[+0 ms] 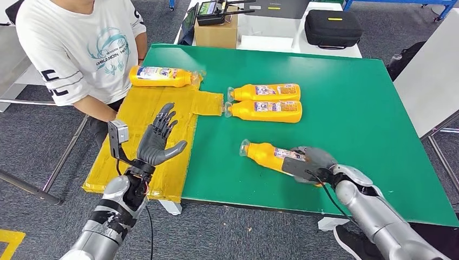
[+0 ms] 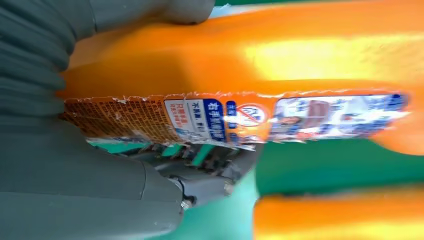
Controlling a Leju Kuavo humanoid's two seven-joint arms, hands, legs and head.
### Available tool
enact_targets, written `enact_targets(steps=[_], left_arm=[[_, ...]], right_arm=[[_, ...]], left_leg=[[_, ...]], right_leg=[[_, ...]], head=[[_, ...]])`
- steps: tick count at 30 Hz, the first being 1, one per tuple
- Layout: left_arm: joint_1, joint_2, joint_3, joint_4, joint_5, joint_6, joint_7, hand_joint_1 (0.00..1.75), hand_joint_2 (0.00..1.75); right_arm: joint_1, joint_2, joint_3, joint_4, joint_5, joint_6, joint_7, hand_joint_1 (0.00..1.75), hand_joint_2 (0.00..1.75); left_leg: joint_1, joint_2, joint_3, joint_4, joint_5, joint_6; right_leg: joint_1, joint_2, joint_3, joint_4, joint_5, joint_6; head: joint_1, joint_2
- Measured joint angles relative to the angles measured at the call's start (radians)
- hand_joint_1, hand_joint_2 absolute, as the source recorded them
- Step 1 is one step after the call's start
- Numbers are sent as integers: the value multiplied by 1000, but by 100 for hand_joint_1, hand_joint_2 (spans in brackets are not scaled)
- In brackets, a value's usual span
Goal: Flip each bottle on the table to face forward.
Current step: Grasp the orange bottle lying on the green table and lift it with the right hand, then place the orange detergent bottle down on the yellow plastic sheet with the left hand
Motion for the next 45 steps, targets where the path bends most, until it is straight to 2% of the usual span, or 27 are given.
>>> enact_targets(steps=[2, 4, 7, 12, 15, 21, 26, 31, 36, 41, 45], left_arm=[[12, 2, 1, -11, -13, 27, 8, 0, 175], [22, 3, 2, -22, -19, 42, 13, 0, 175], [30, 4, 2, -32, -21, 49, 15, 0, 175], [33, 6, 3, -37, -22, 59, 15, 0, 175], [33, 6, 3, -37, -32, 83, 18, 0, 175], [11, -7, -12, -28, -54, 154, 22, 0, 175], [-38, -29, -50, 10, -26, 147, 40, 0, 175], [-91, -47, -98, 56, 9, 129, 65, 0, 175], [-135, -58, -142, 103, 66, 85, 91, 0, 175], [-169, -68, -190, 125, 119, 19, 115, 0, 175], [-185, -77, -230, 124, 144, 8, 136, 0, 175]], right_arm=[[52, 29, -45, -39, 9, -97, 30, 175, 175], [99, 63, -95, -80, 25, -153, 46, 175, 175], [141, 97, -145, -125, 36, -167, 56, 175, 175], [170, 121, -196, -158, 46, -171, 53, 175, 175], [201, 151, -235, -191, 37, -230, 11, 175, 175], [290, 279, -318, -310, -16, -392, -104, 175, 175], [306, 370, -317, -336, -28, -491, -180, 175, 175], [274, 423, -294, -296, -40, -551, -253, 175, 175], [236, 446, -255, -237, -42, -563, -296, 175, 175], [196, 448, -202, -180, -25, -545, -345, 175, 175], [163, 448, -168, -141, -13, -533, -357, 175, 175]], left_leg=[[0, 0, 0, 0, 0, 0], [0, 0, -1, 0, 0, 0], [0, -1, -1, 0, 0, 0], [0, -1, -2, 0, 0, 0], [0, -1, -2, 0, 0, 0], [1, 0, -2, 0, 0, 0], [2, 0, -3, 0, 0, -1], [1, 0, -3, 0, 0, 0], [1, 0, -3, 0, 0, 0], [1, 0, -3, 0, 0, 0], [1, 0, -3, 0, 0, 0]], right_leg=[[0, 0, 0, 0, 0, 0], [0, 0, -1, 0, 0, 0], [0, 0, -2, 0, 0, 0], [0, 0, -2, 0, 0, 0], [0, -1, -2, 0, 0, 0], [1, 0, -4, 0, -1, 0], [1, 0, -4, 0, -1, 0], [0, 0, -4, 0, 0, 0], [0, 0, -4, 0, 0, 0], [0, 0, -4, 1, 0, 0], [0, 0, -4, 0, 0, 0]], head=[[0, 0], [0, 0], [0, 0], [0, 0], [0, 0], [0, 0], [0, 0], [0, 0], [0, 0], [0, 0], [0, 0]])
